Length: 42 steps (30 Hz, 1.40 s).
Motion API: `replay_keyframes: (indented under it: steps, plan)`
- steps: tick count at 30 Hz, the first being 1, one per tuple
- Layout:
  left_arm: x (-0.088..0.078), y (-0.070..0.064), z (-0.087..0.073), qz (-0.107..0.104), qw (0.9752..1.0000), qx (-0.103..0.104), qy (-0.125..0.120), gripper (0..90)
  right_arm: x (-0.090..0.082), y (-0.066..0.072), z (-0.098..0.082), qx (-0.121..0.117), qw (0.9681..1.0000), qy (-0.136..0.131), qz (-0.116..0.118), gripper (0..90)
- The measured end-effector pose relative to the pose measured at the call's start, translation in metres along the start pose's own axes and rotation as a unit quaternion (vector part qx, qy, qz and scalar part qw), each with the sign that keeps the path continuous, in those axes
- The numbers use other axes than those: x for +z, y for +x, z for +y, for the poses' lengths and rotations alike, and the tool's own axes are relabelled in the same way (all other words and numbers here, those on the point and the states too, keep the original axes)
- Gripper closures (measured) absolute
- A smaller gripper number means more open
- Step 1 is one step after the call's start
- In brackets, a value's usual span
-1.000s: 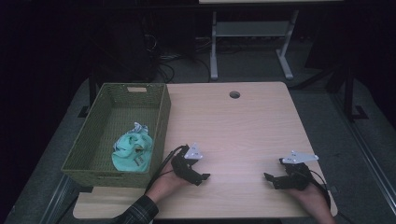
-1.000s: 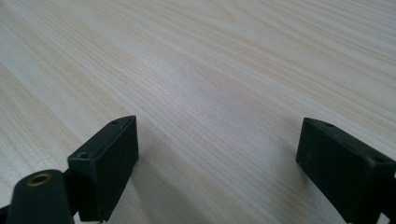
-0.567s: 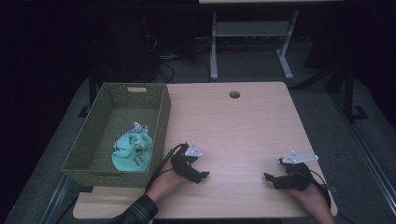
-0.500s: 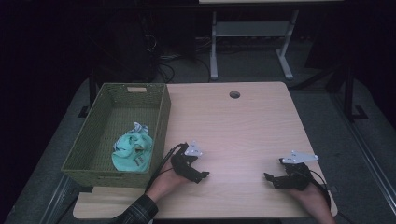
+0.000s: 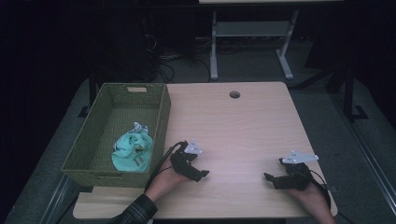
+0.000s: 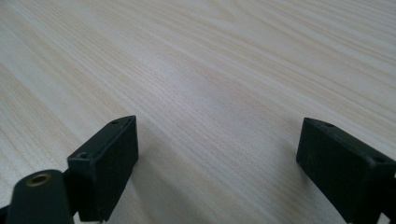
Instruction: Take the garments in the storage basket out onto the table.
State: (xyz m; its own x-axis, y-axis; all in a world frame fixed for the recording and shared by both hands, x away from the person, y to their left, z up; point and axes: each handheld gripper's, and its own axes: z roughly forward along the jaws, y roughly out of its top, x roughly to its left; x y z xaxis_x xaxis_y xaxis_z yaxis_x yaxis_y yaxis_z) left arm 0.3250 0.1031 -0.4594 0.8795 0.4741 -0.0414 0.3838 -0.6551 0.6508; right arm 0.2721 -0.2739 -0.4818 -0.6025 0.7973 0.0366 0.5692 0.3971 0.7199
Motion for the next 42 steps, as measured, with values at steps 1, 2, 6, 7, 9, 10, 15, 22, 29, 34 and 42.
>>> replay_keyframes:
  steps: [1, 2, 6, 7, 9, 10, 15, 22, 29, 34, 42]
  plan:
    - [0.000, 0.000, 0.000, 0.000, 1.0000, 0.000, 0.000, 13.0, 0.000, 0.000, 0.000, 0.000, 1.0000, 0.000, 0.000, 12.3]
    - [-0.001, 0.001, 0.001, 0.001, 1.0000, 0.000, 0.001, 13.0, 0.000, 0.000, 0.000, 0.001, 1.0000, 0.000, 0.000, 12.2]
    - [-0.003, 0.000, 0.003, 0.002, 1.0000, -0.001, 0.003, 13.2, 0.000, 0.000, 0.000, 0.001, 1.0000, 0.000, 0.000, 12.2]
    - [-0.003, 0.000, 0.003, 0.002, 1.0000, -0.001, 0.003, 13.2, 0.000, 0.000, 0.000, 0.001, 1.0000, 0.000, 0.000, 12.2]
    - [-0.004, 0.000, 0.004, 0.002, 1.0000, -0.001, 0.002, 13.2, 0.000, 0.000, 0.000, 0.001, 1.0000, 0.000, 0.000, 12.2]
    - [-0.005, 0.000, 0.005, 0.000, 1.0000, -0.005, 0.000, 13.2, 0.000, 0.000, 0.000, 0.001, 1.0000, 0.000, 0.000, 12.2]
    - [-0.007, 0.000, 0.006, 0.000, 1.0000, -0.004, 0.004, 13.2, 0.000, 0.000, 0.000, 0.001, 1.0000, 0.000, 0.000, 12.2]
    - [-0.011, 0.001, 0.009, 0.003, 1.0000, -0.001, 0.002, 13.4, 0.000, 0.000, 0.000, 0.001, 1.0000, 0.000, 0.000, 12.2]
    - [-0.014, 0.001, 0.011, 0.003, 1.0000, -0.007, -0.003, 13.4, 0.000, 0.000, 0.000, 0.001, 1.0000, 0.000, 0.000, 12.2]
    - [-0.016, 0.000, 0.013, 0.003, 1.0000, -0.009, -0.002, 13.4, 0.000, 0.000, 0.000, 0.001, 1.0000, 0.000, 0.000, 12.2]
    - [-0.020, 0.001, 0.016, 0.004, 1.0000, -0.008, -0.001, 13.6, 0.000, 0.000, 0.000, 0.001, 1.0000, 0.000, 0.000, 12.2]
